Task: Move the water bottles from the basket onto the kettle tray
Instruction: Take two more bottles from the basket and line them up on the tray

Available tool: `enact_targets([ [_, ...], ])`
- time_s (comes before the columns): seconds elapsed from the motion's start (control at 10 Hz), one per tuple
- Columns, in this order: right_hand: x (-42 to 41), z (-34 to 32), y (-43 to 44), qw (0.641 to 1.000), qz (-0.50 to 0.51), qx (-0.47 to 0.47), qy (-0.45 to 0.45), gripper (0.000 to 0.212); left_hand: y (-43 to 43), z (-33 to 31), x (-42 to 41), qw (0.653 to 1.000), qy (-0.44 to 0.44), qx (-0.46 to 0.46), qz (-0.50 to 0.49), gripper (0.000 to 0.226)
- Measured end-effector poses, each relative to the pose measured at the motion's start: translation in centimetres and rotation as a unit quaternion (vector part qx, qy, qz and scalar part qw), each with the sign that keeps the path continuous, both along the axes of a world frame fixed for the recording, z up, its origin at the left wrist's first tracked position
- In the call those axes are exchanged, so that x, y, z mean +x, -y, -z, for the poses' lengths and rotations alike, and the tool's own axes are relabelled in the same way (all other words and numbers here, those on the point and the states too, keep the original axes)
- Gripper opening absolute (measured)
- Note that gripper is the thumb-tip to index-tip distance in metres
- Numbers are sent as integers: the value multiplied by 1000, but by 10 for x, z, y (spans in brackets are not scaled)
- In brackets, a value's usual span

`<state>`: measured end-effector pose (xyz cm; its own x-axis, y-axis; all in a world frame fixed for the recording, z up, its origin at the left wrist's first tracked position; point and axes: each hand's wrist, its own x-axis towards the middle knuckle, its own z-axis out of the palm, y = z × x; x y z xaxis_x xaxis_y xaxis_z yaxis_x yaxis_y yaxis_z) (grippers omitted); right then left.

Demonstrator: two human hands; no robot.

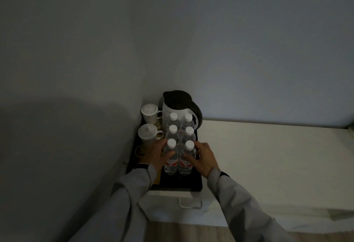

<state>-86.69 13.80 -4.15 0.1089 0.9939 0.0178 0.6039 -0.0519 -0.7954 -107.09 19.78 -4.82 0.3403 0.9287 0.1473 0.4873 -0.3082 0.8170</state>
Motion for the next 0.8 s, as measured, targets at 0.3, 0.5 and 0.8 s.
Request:
enact_targets([
  [0.3, -2, -3, -1, 1000, -7, 8, 16, 48, 1, -6, 2, 1000, -30, -6, 3, 41],
  [0.5, -3, -6, -1, 1000, -3, -4, 7, 48, 2, -9, 3, 999, -39, -12, -7, 39],
  [0.8, 0, -16, -4, 999, -22, -25, 36, 49, 5, -22, 3, 997, -75, -19, -11, 41],
])
